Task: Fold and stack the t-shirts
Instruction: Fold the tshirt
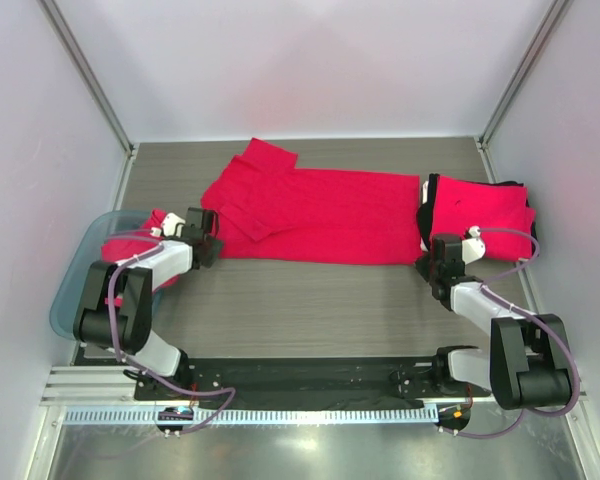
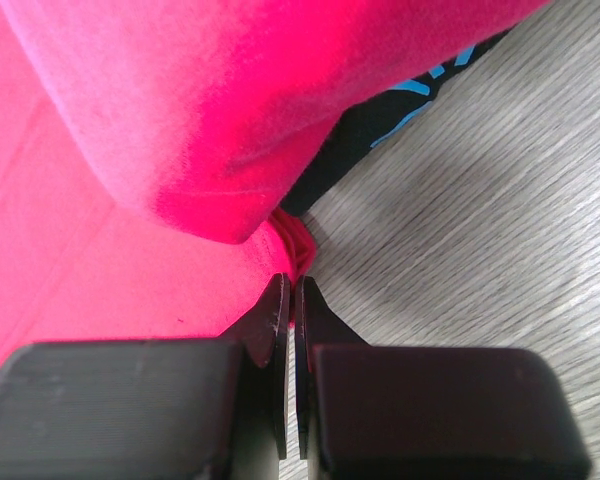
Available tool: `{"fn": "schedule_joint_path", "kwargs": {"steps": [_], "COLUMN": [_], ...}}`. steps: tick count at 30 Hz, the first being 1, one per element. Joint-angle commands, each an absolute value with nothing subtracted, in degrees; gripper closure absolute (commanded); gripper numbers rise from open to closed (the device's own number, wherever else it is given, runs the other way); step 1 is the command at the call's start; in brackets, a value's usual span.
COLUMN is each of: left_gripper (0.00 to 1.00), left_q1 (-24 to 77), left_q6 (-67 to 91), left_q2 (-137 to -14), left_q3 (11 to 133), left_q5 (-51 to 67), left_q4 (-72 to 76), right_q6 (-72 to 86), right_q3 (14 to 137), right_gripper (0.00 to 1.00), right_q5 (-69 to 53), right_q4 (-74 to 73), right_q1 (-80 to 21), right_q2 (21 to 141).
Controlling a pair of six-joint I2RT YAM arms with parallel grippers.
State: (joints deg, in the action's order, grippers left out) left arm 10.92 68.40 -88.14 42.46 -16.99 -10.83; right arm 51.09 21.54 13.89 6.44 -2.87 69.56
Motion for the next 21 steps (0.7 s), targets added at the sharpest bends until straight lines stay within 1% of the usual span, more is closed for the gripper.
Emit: {"fn": "schedule_joint_path", "kwargs": {"steps": [1, 4, 10, 15, 16, 17, 19, 21], "left_gripper": [0.69, 0.71, 0.69, 0.74, 0.78, 0.89, 1.00, 1.00], "left_q1": [9.9, 9.6, 9.5, 9.5, 9.5, 9.5, 9.4, 9.4], "left_q6": [69.9, 71.5, 72.6, 71.5, 71.3, 70.9, 70.3, 69.3], "left_q2": [-91.1, -92.9, -96.2, -98.2, -98.2, -97.7, -96.7, -94.0], "left_q3": [44.4, 44.1, 45.3, 50.6, 51.0, 51.1, 50.9, 50.7], "left_q5": [-18.5, -17.8, -18.1, -20.8, -20.8, -20.8, -21.2, -21.5], "left_q4": [-11.7, -12.0, -13.2, -21.5, -22.1, -22.1, -22.1, -22.1], "right_q6": [50.3, 50.3, 50.3, 50.4, 50.3, 50.2, 50.2, 49.9], "right_q3": [21.4, 21.4, 21.3, 21.4, 21.1, 21.0, 20.9, 20.9], "right_gripper": [0.97, 0.97, 0.97, 0.97, 0.97, 0.97, 0.97, 0.98], "right_q5": [14.5, 14.3, 14.0, 13.6, 13.6, 13.7, 13.8, 13.9], "right_q4": [8.4, 8.4, 8.4, 8.4, 8.4, 8.3, 8.3, 8.2], "right_q1": [-2.5, -2.5, -2.4, -2.4, -2.4, -2.5, -2.4, -2.5], "right_q2": [67.9, 67.8, 67.2, 66.4, 66.3, 65.9, 65.6, 65.4]}}
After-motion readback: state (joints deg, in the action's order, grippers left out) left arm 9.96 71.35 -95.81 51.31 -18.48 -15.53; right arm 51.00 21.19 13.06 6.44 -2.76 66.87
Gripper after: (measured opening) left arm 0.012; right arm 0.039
